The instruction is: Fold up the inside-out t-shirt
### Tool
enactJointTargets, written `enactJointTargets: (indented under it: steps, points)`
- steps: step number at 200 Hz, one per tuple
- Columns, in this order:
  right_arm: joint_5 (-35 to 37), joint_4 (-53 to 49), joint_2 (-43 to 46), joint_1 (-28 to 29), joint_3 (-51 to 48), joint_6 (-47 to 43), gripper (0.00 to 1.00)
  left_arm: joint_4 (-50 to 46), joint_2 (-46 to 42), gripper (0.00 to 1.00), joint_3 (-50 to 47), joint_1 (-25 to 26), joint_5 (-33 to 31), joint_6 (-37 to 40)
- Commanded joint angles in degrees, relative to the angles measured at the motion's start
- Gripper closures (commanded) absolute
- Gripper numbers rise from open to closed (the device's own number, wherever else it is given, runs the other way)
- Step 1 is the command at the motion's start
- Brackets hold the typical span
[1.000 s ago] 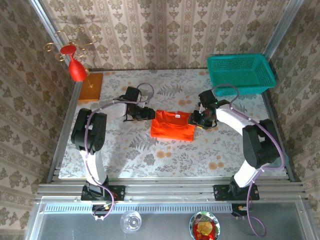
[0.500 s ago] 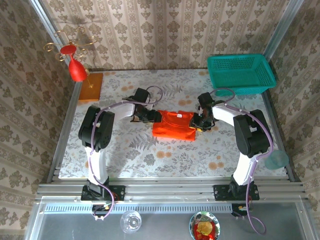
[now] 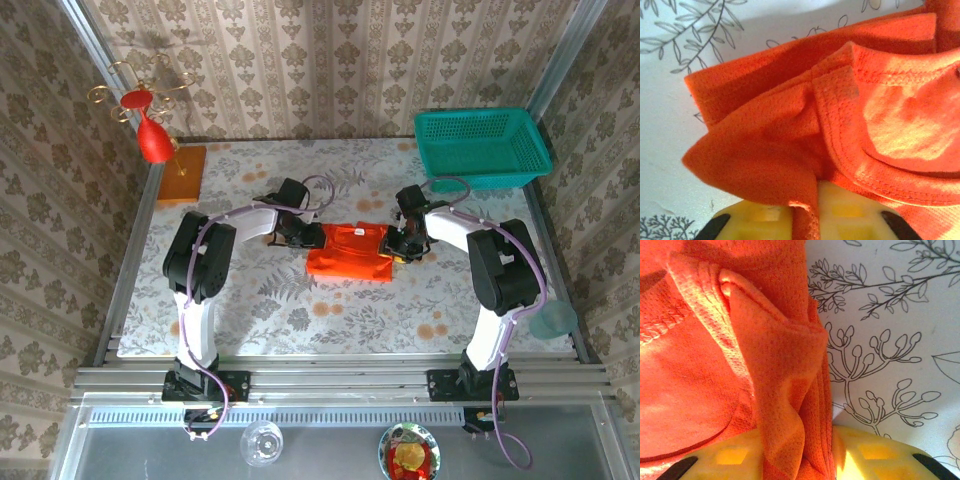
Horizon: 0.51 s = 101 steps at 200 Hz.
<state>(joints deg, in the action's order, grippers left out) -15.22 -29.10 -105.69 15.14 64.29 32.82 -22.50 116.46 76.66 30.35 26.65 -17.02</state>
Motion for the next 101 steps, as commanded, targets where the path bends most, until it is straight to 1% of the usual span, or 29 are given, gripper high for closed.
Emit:
enactJointTargets:
  steps: [1,15,36,39,44,67,90,101]
  points:
    - [1.3,1.7,1.1,0.1,-1.0,-0.3,0.63,-3.4,0.5,0.94,0.5,-0.2,-0.2,1.1]
    - [1.9,0.5,2.9,0.1,-0.7,-0.4,0.57,-4.1,-0.7,0.99,-0.4,-1.1,-0.9,2.0]
    - [2.8,-1.4,6.1,-0.2,-0.4,-0.8,0.52,-5.8,-3.3,1.0,-2.5,-3.8,-2.6,4.0]
    - [2.9,-1.4,6.6,-0.3,-0.3,-0.9,0.51,-6.1,-3.7,1.0,-2.9,-4.0,-2.9,4.5]
    - [3.1,-1.4,7.4,-0.5,-0.4,-1.1,0.51,-6.8,-4.3,1.0,-3.5,-6.1,-3.6,5.3]
    - [3.4,-4.5,10.6,-1.4,-0.6,-2.0,0.5,-10.7,-6.7,1.0,-5.2,-11.2,-6.7,10.7]
    - [3.5,-5.8,13.4,-2.4,-1.1,-3.0,0.5,-14.6,-6.4,1.0,-4.4,-16.2,-11.0,16.1]
    - [3.3,-6.1,14.5,-3.0,-1.5,-3.2,0.5,-15.8,-5.5,1.0,-3.0,-18.5,-12.7,17.1]
